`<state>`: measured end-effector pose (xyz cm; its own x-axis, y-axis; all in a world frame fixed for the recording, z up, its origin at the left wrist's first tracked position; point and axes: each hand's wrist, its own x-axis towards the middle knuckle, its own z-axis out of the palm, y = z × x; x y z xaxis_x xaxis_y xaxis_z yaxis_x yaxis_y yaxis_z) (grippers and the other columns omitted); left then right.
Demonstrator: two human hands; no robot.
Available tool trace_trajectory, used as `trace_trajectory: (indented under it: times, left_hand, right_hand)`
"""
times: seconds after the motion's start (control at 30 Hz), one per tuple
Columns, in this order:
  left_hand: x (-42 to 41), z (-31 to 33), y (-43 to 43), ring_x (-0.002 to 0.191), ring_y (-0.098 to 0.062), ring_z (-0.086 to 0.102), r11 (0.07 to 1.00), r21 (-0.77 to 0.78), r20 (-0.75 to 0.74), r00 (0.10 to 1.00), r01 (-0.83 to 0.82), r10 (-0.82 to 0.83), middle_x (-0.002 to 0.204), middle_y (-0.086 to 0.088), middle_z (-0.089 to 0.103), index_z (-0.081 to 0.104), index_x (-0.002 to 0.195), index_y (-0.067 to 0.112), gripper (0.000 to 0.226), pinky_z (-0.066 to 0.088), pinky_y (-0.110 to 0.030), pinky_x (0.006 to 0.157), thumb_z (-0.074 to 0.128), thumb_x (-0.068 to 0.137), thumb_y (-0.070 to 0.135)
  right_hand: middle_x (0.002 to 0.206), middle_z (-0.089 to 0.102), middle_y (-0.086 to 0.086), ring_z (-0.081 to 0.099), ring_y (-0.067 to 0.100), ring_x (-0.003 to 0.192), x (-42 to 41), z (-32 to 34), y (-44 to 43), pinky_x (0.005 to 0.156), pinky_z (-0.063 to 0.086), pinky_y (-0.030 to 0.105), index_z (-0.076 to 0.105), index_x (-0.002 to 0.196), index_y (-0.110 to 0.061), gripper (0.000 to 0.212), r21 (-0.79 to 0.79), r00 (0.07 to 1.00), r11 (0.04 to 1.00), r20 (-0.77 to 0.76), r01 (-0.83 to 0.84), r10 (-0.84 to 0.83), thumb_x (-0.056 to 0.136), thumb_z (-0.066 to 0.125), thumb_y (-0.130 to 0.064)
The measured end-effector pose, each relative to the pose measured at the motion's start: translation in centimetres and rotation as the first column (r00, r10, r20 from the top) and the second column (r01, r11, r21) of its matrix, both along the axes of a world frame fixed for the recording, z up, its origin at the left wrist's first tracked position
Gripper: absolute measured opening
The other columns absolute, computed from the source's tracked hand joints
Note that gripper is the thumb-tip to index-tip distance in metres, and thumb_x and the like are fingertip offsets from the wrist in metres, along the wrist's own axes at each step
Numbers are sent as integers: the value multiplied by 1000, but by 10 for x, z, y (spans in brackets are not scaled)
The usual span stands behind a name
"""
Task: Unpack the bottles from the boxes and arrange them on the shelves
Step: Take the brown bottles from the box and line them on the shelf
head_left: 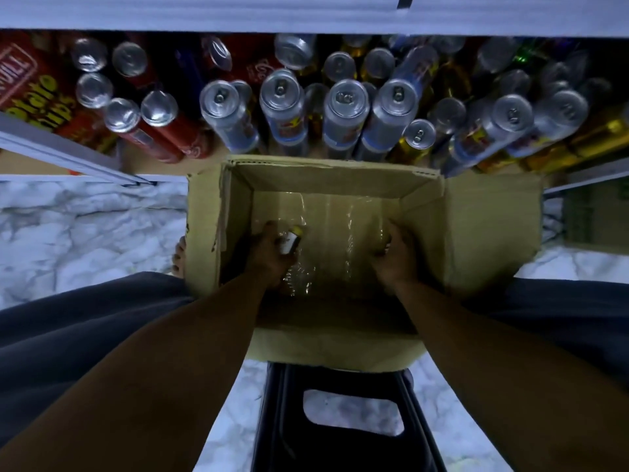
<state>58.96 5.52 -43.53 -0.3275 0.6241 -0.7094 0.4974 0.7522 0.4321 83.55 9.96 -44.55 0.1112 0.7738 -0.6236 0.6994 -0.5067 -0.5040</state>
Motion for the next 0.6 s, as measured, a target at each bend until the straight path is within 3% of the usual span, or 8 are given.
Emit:
trace_trajectory:
  times: [0.07,0.2,0.3,0.33,0.43,0.53,0.6]
  left_hand:
    - [-3,-17,-4,127,-35,56,997,-27,19,997,71,-71,142,-14,56,40,151,23,84,48,-47,106,84,80,26]
    - [5,-6,6,120,-31,60,998,61,129,991,32,-39,137,-8,60,37,148,40,73,50,-49,102,76,88,27]
    - [9,17,20,123,-20,56,987,163,249,967,15,-56,138,-1,57,27,156,33,81,46,-39,108,73,92,18]
    - [9,24,23,122,-14,56,981,195,278,959,-1,-54,135,2,56,22,159,26,83,46,-30,105,71,93,10]
    - [12,52,32,105,-4,61,961,277,299,950,6,-92,120,9,57,22,157,12,78,45,-8,85,64,94,-6]
    - [10,90,37,90,-3,62,928,369,278,949,39,-151,115,-3,61,27,154,16,74,48,-8,73,62,93,-7]
    - [6,115,38,93,4,63,907,417,242,954,61,-176,115,6,64,28,151,31,76,52,-14,79,66,93,2]
  right_hand:
    - [150,44,13,51,40,129,1,-4,1,103,49,54,29,153,-39,85,-3,998,999,46,-33,33,85,71,-12]
    - [144,52,17,55,39,125,1,-3,8,98,52,43,26,159,-32,75,-24,996,1000,88,1,1,96,65,-16]
    - [143,56,12,58,34,124,1,1,10,74,56,24,35,156,-26,73,-38,995,996,-55,84,-86,94,69,-11]
    - [142,57,9,58,31,125,0,5,11,75,54,23,36,156,-27,75,-33,988,994,-115,103,-106,92,71,-8]
    - [142,59,2,56,23,128,-8,29,20,102,52,44,39,154,-30,81,-10,956,994,-274,105,-103,87,75,-5]
    - [129,63,0,61,18,116,-16,66,28,99,54,42,44,149,-27,82,85,916,992,-397,95,-53,79,83,-6]
    - [118,62,-8,61,15,111,-20,97,33,92,55,35,47,143,-29,78,164,898,984,-441,67,12,78,86,-10]
